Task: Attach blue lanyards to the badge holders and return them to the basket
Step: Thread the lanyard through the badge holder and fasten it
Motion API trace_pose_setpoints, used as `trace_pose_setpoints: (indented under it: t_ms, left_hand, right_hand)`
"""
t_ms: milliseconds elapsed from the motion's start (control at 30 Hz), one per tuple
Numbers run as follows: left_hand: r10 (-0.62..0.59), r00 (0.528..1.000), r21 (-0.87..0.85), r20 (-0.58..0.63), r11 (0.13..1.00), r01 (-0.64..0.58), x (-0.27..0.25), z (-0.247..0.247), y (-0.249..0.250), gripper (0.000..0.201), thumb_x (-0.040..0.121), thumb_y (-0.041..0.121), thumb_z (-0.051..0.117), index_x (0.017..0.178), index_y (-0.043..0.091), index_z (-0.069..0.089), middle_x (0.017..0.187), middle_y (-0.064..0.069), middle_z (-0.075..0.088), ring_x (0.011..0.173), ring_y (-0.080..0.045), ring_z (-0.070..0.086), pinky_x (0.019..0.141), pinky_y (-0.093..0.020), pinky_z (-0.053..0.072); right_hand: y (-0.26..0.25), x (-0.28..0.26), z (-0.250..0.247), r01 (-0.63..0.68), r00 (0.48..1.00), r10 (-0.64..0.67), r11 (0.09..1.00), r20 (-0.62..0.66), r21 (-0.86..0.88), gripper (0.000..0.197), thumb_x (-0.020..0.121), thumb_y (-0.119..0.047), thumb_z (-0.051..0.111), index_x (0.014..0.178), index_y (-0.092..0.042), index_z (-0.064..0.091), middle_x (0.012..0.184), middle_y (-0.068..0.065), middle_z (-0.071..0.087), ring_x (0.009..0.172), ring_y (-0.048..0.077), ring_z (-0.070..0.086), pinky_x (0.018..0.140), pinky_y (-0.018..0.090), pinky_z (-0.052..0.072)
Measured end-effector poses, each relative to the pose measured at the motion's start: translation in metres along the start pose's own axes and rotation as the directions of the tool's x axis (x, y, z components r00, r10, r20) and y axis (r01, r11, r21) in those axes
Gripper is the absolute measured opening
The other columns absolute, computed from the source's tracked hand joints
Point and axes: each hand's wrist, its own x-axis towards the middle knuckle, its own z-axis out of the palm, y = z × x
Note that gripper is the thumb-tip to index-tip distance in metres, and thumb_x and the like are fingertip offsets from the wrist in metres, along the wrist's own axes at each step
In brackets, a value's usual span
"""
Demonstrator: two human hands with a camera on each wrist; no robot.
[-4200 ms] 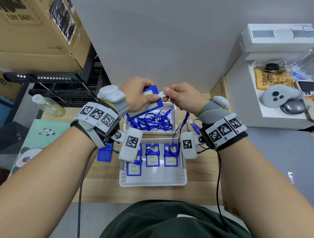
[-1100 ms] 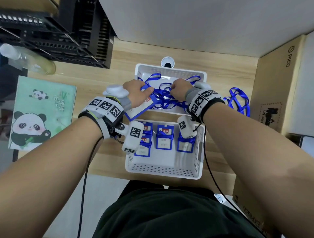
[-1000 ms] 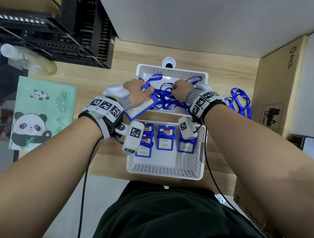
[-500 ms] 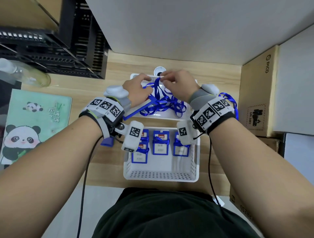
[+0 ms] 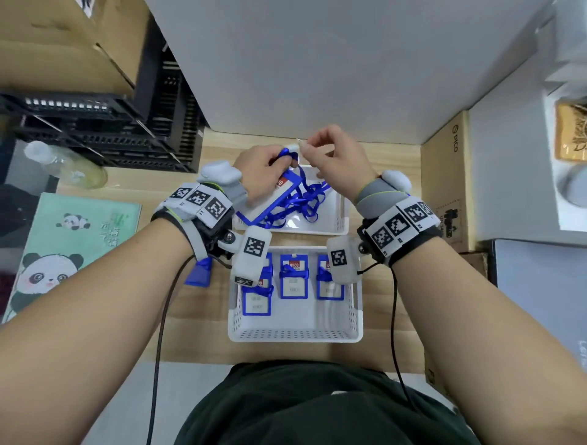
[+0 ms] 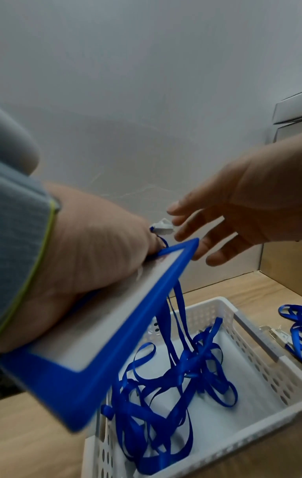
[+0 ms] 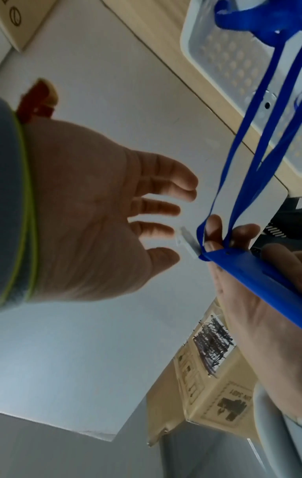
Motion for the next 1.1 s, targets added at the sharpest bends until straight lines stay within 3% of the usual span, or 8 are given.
trace_pose_setpoints:
  t_ms: [100,300,500,633,733,800,900,1100]
  left_hand:
    - [0.048,0.999,0.052,0.023,0.997,-0.049,-0.01,-0.002,0.007,0.019,0.099,0.029,0.047,0.094,0.023,0.064,0.075,0.005,0.062,0.069,-0.013,0.053,0.059,-0.024,0.037]
    - [0.042,0.998,0.154,0.047,0.987,-0.049,-0.022,-0.002,0.007,0.025,0.094,0.039,0.055,0.11,0.023,0.066,0.088,0.001,0.067,0.084,-0.02,0.06,0.069,-0.03,0.041]
    - [0.059,0.998,0.123,0.033,0.99,-0.062,-0.029,-0.012,0.015,0.058,0.092,0.039,0.058,0.144,0.036,0.034,0.085,0.004,0.061,0.074,-0.011,0.055,0.066,-0.024,0.035]
    - [0.131,0.99,0.118,0.057,0.984,-0.137,-0.029,-0.015,0.031,0.031,0.094,0.04,0.054,0.124,0.033,0.055,0.088,0.002,0.066,0.079,-0.016,0.059,0.063,-0.023,0.039]
    - [0.124,0.988,0.139,0.09,0.981,-0.136,-0.029,-0.016,0.037,0.021,0.095,0.041,0.052,0.105,0.027,0.065,0.088,-0.001,0.069,0.082,-0.022,0.063,0.073,-0.033,0.048]
    - [0.09,0.989,0.134,0.116,0.985,-0.106,-0.031,-0.015,0.035,0.022,0.094,0.041,0.054,0.103,0.025,0.066,0.092,-0.004,0.071,0.085,-0.024,0.065,0.079,-0.04,0.05]
    - [0.042,0.992,0.193,0.115,0.979,-0.064,-0.033,-0.014,0.029,0.023,0.094,0.043,0.053,0.102,0.025,0.065,0.088,-0.002,0.067,0.083,-0.024,0.062,0.069,-0.033,0.046]
    - [0.074,0.997,0.194,-0.025,0.979,-0.068,-0.039,-0.023,0.042,0.027,0.097,0.038,0.05,0.102,0.017,0.066,0.092,-0.005,0.069,0.086,-0.025,0.062,0.076,-0.035,0.045]
  right_hand:
    - [-0.009,-0.008,-0.002,-0.114,0.993,0.109,0.981,0.044,0.154,0.025,0.092,-0.035,0.063,0.107,-0.014,0.058,0.096,0.002,0.068,0.077,0.02,0.067,0.076,0.042,0.06]
    - [-0.022,-0.018,-0.008,-0.056,0.997,0.051,0.994,0.06,0.089,0.011,0.085,-0.009,0.068,0.094,-0.014,0.065,0.069,-0.002,0.06,0.065,0.024,0.066,0.077,0.05,0.058]
    - [-0.039,-0.023,-0.023,-0.004,1.0,-0.002,0.984,0.03,0.178,0.02,0.083,0.001,0.066,0.101,-0.008,0.064,0.071,-0.002,0.054,0.064,0.021,0.061,0.077,0.044,0.057]
    - [-0.054,-0.028,-0.034,0.066,0.997,-0.074,0.977,0.031,0.204,0.019,0.083,0.002,0.066,0.099,-0.009,0.064,0.072,-0.001,0.053,0.056,0.011,0.058,0.067,0.033,0.056]
    - [-0.065,-0.032,-0.044,0.111,0.994,-0.114,0.957,-0.006,0.269,0.021,0.085,0.0,0.066,0.101,-0.013,0.063,0.082,0.002,0.052,0.065,0.014,0.057,0.064,0.025,0.054]
    - [-0.071,-0.035,-0.054,0.144,0.989,-0.134,0.93,-0.054,0.337,0.02,0.089,-0.002,0.064,0.105,-0.015,0.061,0.085,-0.001,0.049,0.07,0.013,0.058,0.071,0.03,0.056]
    - [-0.077,-0.035,-0.072,0.184,0.981,-0.138,0.879,-0.135,0.44,0.02,0.092,-0.004,0.059,0.109,-0.014,0.059,0.092,0.001,0.046,0.077,0.014,0.061,0.084,0.042,0.059]
    - [-0.083,-0.042,-0.094,0.166,0.985,-0.099,0.764,-0.141,0.623,0.022,0.094,0.0,0.05,0.113,-0.011,0.052,0.085,0.004,0.048,0.072,0.02,0.064,0.081,0.047,0.059]
